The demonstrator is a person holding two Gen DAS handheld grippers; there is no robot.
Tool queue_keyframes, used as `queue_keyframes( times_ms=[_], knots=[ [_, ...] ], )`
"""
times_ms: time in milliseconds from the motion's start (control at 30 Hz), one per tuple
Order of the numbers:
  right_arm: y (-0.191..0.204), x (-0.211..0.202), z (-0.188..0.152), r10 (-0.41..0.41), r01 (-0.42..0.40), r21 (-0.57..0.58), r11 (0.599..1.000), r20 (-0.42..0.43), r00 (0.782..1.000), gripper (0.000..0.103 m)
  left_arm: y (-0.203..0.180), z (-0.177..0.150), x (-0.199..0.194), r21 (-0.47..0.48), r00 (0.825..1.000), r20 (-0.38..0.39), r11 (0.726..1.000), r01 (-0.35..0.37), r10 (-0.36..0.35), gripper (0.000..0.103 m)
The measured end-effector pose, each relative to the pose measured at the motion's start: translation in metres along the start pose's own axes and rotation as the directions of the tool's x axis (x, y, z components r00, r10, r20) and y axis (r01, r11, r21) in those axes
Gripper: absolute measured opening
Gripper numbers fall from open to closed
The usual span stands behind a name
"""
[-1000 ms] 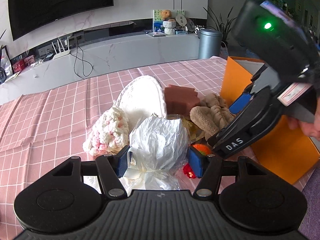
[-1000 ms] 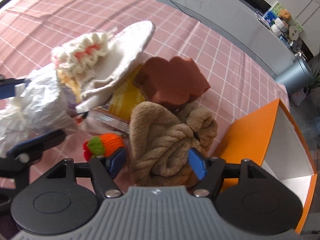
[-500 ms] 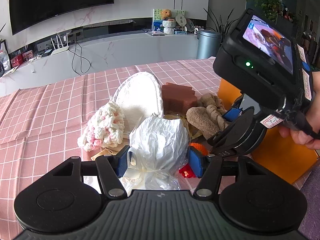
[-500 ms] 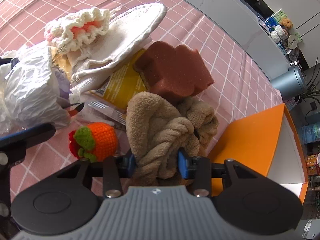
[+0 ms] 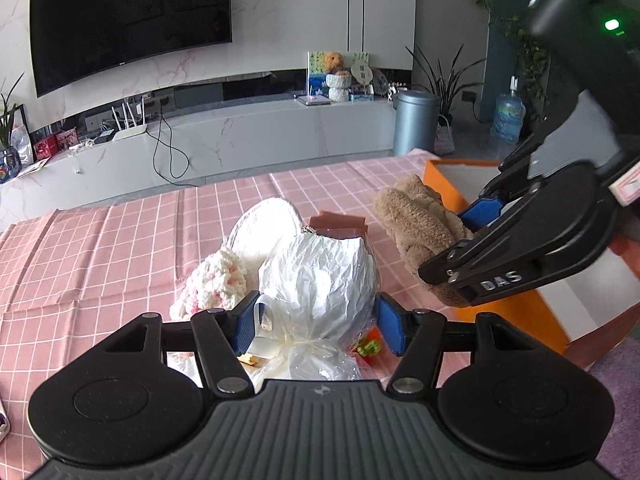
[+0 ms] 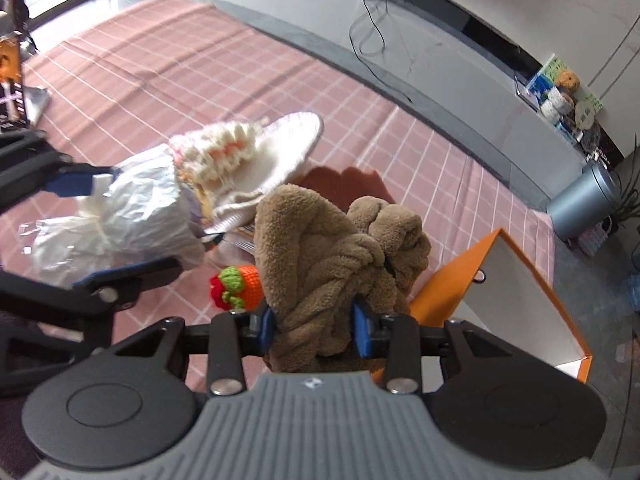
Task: Organize soft objects
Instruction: 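Grasp the brown fuzzy towel with the right tool and lift it, then lower the towel into the box with the right tool while the left tool drops the bag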
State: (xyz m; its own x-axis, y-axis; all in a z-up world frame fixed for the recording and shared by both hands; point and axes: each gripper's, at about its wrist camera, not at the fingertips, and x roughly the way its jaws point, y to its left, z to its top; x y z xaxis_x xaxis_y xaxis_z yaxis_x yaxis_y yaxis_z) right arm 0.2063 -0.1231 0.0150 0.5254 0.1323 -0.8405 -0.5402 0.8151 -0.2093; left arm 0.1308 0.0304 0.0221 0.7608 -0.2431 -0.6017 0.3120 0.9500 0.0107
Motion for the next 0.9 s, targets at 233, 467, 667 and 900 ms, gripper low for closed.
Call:
queue_keyframes(
  times_ms=[233, 467, 667, 900],
  knots=[
    [-0.023, -0.070, -0.022, 0.034, -0.032, -0.017, 0.999, 0.108, 0.994, 0.038, -0.019, 0.015, -0.030, 0.036, 0.997, 0.066, 0.999, 0.033, -0.035, 0.070],
    [-0.069, -0.107, -0.065, 0.013, -0.020, 0.068, 0.998, 0.103, 0.995, 0.039, -0.052, 0.040, -0.036, 0.065, 0.978, 0.082, 0.981, 0.185, -0.190, 0.070],
    [-0.097, -0.106, -0.109, 0.000, -0.002, 0.050, 0.999, 0.042, 0.999, 0.039, -0.107, 0.061, -0.013, 0.163, 0.951, 0.012, 0.939, 0.303, -0.309, 0.070],
    [-0.127, -0.069, -0.145, 0.005, -0.003, 0.020, 1.000, -0.070, 0.998, 0.039, -0.160, 0.063, 0.039, 0.225, 0.941, -0.109, 0.914, 0.337, -0.320, 0.070]
  ],
)
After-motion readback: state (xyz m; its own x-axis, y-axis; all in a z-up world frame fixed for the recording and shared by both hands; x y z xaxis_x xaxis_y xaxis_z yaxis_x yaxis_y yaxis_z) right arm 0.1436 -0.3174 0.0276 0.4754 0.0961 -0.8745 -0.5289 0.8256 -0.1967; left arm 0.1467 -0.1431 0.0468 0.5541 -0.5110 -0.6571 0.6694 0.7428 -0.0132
